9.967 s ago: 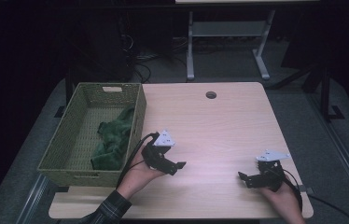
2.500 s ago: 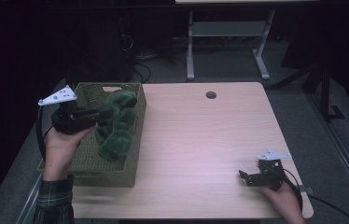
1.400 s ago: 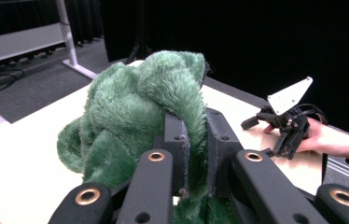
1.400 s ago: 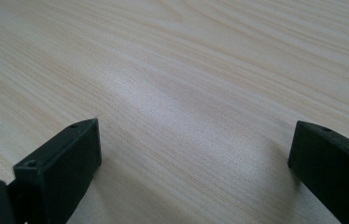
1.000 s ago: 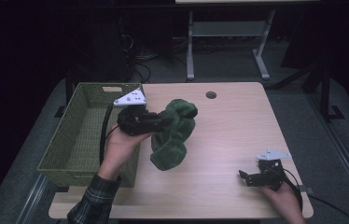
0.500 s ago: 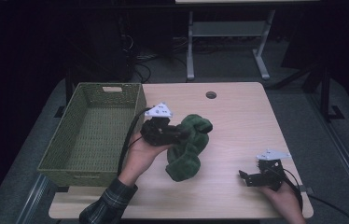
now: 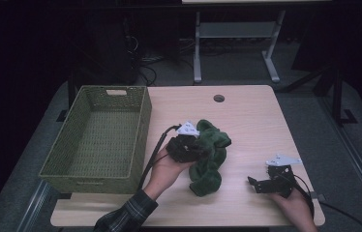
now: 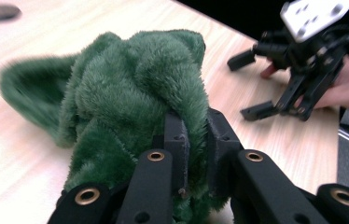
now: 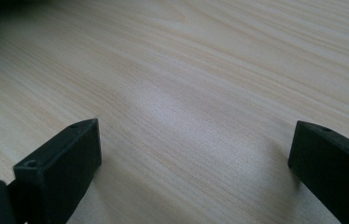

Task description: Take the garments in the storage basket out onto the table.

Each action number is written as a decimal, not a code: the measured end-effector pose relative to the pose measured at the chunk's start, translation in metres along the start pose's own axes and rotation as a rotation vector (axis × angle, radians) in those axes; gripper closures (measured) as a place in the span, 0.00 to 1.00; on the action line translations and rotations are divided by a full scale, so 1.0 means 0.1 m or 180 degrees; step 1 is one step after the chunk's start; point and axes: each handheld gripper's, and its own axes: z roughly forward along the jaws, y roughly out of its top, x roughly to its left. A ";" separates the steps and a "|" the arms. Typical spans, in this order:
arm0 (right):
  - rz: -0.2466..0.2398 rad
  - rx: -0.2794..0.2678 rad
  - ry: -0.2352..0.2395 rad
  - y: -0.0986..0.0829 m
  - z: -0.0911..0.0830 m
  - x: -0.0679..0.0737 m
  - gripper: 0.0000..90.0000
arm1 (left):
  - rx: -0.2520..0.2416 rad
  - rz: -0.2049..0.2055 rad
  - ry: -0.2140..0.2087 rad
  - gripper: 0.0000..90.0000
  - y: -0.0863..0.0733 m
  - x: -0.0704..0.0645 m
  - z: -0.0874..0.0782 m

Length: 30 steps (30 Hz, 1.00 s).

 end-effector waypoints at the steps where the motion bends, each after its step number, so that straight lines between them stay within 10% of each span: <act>1: -0.0001 -0.0001 0.0002 0.00 0.00 0.00 0.02 | 0.0040 0.0006 -0.0006 0.89 -0.03 0.00 0.05; 16: -0.0010 -0.0004 0.0006 0.00 0.00 0.00 0.02 | 0.0344 -0.0031 -0.0123 0.84 -0.28 0.08 0.53; 23: -0.0011 -0.0003 0.0006 0.00 0.00 0.00 0.02 | 0.0247 -0.0044 -0.0182 0.55 -0.24 0.11 0.37; 30: -0.0002 0.0001 -0.0003 0.00 0.00 0.00 0.02 | 0.0108 -0.0008 -0.0094 0.52 -0.20 0.11 0.12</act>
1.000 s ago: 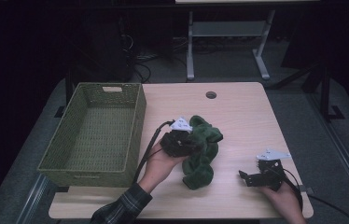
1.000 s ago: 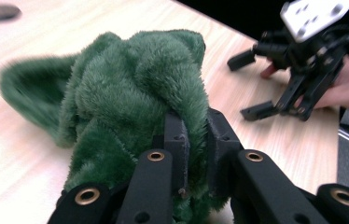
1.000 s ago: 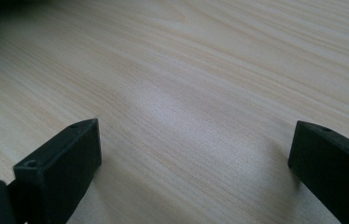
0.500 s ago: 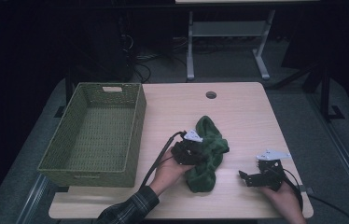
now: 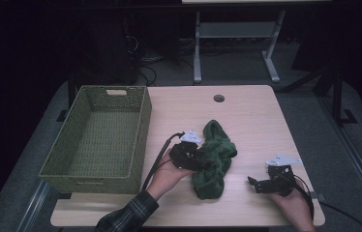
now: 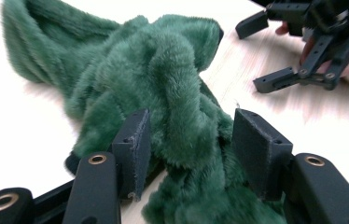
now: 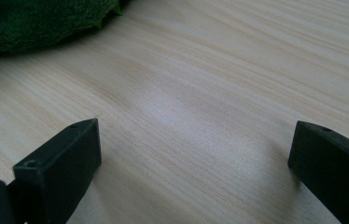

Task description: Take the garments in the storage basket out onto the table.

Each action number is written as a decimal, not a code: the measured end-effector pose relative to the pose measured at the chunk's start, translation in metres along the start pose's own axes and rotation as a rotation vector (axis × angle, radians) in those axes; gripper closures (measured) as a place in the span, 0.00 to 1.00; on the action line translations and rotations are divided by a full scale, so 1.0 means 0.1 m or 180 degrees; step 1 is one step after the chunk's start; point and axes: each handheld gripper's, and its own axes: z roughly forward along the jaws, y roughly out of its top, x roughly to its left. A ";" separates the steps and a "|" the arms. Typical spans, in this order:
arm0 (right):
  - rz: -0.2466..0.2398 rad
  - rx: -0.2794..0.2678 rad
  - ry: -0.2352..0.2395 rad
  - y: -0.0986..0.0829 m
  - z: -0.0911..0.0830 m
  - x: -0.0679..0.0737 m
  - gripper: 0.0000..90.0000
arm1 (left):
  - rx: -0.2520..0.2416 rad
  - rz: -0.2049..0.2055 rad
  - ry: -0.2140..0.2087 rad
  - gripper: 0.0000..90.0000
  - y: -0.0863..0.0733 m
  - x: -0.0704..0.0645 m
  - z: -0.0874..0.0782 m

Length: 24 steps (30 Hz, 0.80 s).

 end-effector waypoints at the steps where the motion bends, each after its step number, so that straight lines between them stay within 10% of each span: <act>1: 0.0000 0.0000 0.0000 0.00 0.00 0.00 0.02 | 0.0011 0.0019 -0.0011 0.52 0.00 -0.01 -0.04; 17: 0.0002 -0.0052 -0.0014 0.03 -0.09 0.01 0.16 | 0.0103 0.0067 -0.0107 0.52 -0.23 -0.26 -0.16; 24: -0.0068 -0.0160 0.0090 0.06 -0.15 0.07 0.18 | 0.0173 0.0038 -0.0105 0.74 -0.27 -0.25 -0.11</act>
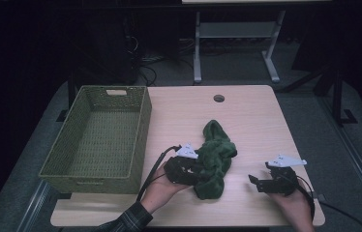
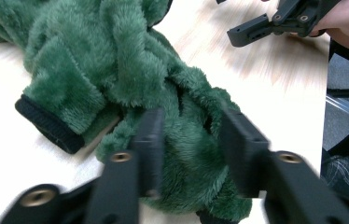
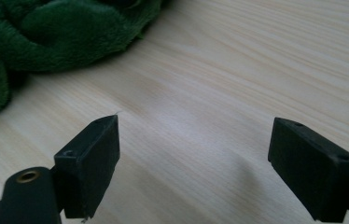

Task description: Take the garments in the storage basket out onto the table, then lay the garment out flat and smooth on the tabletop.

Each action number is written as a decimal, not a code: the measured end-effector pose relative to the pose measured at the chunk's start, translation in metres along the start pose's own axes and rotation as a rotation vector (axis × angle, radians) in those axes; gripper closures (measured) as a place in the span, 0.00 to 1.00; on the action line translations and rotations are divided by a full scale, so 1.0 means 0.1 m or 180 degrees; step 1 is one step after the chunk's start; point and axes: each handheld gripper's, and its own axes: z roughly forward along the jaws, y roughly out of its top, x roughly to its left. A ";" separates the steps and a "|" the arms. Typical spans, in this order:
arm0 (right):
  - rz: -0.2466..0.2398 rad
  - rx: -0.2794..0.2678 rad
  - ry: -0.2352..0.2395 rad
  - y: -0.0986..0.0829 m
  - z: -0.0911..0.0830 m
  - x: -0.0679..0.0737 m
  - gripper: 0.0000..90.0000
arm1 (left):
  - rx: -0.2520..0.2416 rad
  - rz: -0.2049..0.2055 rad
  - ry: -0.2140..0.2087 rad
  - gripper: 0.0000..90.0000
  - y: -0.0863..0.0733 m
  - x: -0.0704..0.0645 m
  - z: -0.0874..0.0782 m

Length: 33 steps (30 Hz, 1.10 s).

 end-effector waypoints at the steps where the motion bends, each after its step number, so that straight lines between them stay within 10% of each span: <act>1: -0.0013 0.0001 0.0020 0.00 0.00 0.02 0.18 | 0.0010 0.0005 -0.0006 0.80 0.00 0.01 -0.01; 20: -0.0268 -0.0184 0.0671 0.27 -0.14 0.48 0.28 | 0.0042 -0.0033 0.0209 0.90 -0.17 0.12 -0.20; 33: -0.0642 -0.0236 0.1334 0.58 -0.01 0.99 0.52 | 0.0206 -0.0040 0.0422 0.92 -0.22 0.21 -0.17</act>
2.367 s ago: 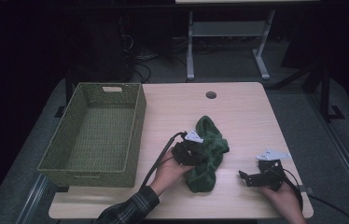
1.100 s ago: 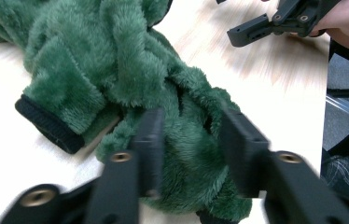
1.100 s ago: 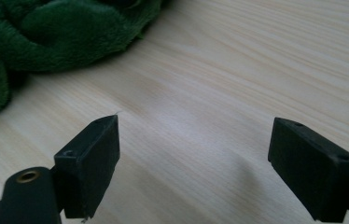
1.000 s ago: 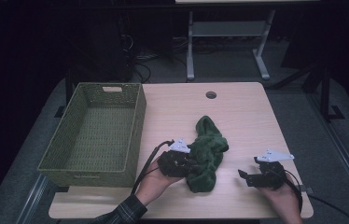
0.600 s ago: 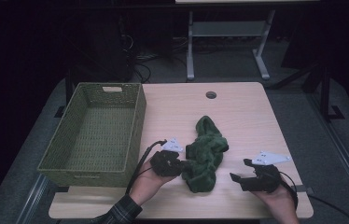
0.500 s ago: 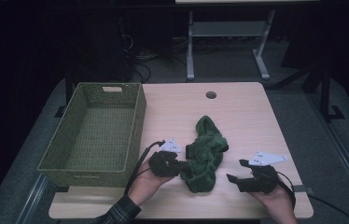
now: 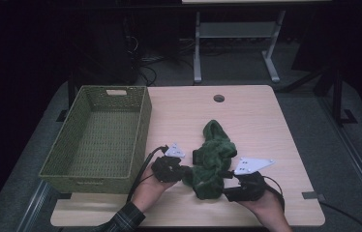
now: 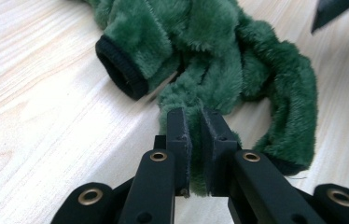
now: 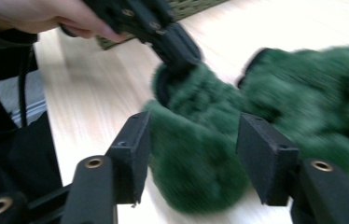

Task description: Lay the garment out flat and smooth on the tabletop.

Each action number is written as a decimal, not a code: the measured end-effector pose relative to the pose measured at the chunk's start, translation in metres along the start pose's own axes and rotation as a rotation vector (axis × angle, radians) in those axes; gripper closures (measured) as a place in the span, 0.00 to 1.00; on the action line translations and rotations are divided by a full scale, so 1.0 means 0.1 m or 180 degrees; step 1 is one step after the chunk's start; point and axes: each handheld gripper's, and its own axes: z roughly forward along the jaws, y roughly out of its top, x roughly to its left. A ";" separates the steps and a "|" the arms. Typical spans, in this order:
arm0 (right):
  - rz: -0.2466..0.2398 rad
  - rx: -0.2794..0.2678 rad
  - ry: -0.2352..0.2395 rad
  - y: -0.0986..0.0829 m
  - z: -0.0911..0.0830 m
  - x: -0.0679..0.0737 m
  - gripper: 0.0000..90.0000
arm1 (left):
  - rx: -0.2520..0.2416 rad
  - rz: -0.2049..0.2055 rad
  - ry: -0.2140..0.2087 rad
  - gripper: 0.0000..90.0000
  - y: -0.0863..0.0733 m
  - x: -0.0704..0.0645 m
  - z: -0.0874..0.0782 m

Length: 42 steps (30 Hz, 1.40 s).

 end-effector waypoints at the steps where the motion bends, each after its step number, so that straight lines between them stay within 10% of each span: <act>1: 0.0000 0.0000 0.0000 0.00 0.00 0.00 0.52 | 0.0008 -0.0022 0.0010 0.92 0.00 0.00 0.01; 12: -0.0329 0.0242 0.0186 0.17 0.44 0.16 0.67 | 0.0026 -0.0085 0.0035 0.92 -0.03 0.04 0.06; 19: -0.0423 0.0301 0.0147 0.15 0.48 0.17 0.96 | 0.0035 -0.0084 0.0039 0.93 -0.03 0.05 0.06; 33: -0.0201 -0.0097 -0.0033 0.00 -0.13 -0.11 0.97 | 0.0092 -0.0061 0.0061 0.93 -0.04 0.07 0.05; 42: 0.0100 -0.0043 -0.0314 -0.35 -0.48 -0.41 0.96 | 0.0130 -0.0065 0.0043 0.93 -0.04 0.05 0.07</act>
